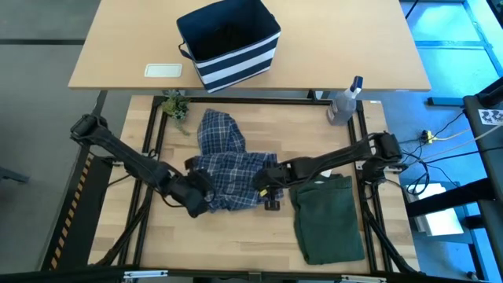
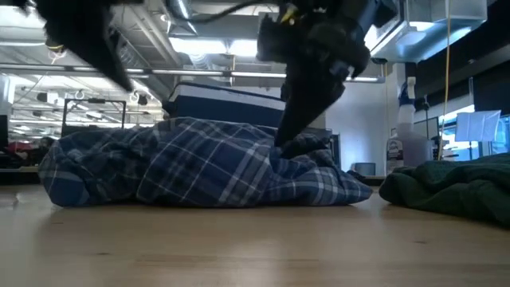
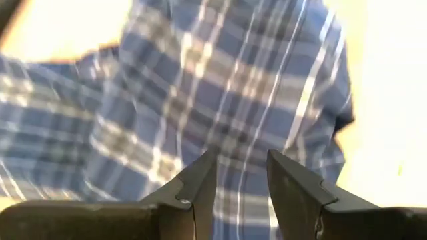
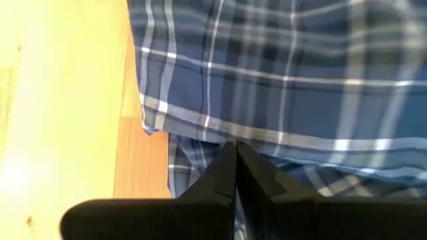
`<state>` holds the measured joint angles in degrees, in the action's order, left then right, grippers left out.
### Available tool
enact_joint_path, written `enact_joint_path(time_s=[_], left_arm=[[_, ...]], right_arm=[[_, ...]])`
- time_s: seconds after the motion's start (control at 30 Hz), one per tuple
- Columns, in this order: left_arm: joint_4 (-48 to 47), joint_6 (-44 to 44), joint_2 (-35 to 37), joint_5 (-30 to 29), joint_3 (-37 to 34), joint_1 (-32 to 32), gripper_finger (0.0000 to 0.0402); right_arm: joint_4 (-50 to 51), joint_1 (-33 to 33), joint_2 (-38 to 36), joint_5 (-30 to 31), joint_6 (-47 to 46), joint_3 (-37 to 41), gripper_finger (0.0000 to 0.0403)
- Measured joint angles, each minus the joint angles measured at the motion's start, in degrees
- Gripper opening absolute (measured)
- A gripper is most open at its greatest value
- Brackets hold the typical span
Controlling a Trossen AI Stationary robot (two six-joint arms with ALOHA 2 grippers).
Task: Fold Laundry from Bin
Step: Fold the blue checkered pants
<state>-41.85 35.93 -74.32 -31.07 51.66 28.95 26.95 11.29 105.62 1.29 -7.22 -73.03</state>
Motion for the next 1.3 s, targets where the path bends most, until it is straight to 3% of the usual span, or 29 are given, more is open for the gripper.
enact_joint_path(time_s=[0.2, 0.43, 0.6, 0.73, 1.1, 1.3], left_arm=[[3.7, -4.6, 0.1, -1.4, 1.9, 0.0, 0.0126], [3.5, -4.7, 0.1, -5.8, -0.3, 2.5, 0.0126], [5.2, -2.9, 0.1, -3.9, -3.5, 3.5, 0.0126], [15.1, -5.6, -1.0, -0.3, -6.6, 4.6, 0.0126], [24.5, -14.6, -13.6, 2.5, -6.2, 6.8, 0.0126], [23.2, -18.7, -14.7, 7.6, -2.4, 4.4, 0.0126]], right_arm=[[0.3, 1.7, -1.4, 4.2, 1.4, 0.0, 0.001], [2.0, 5.5, -1.4, 16.4, 3.9, 0.0, 0.001], [-1.3, 4.8, -1.9, 15.8, 4.4, 2.8, 0.001], [-4.7, 4.9, -1.8, 15.6, 4.4, 5.9, 0.001], [-7.9, 9.9, -1.8, 16.5, 10.7, 6.8, 0.0011], [-7.9, 11.8, -1.8, 15.6, 14.9, 6.8, 0.0073]])
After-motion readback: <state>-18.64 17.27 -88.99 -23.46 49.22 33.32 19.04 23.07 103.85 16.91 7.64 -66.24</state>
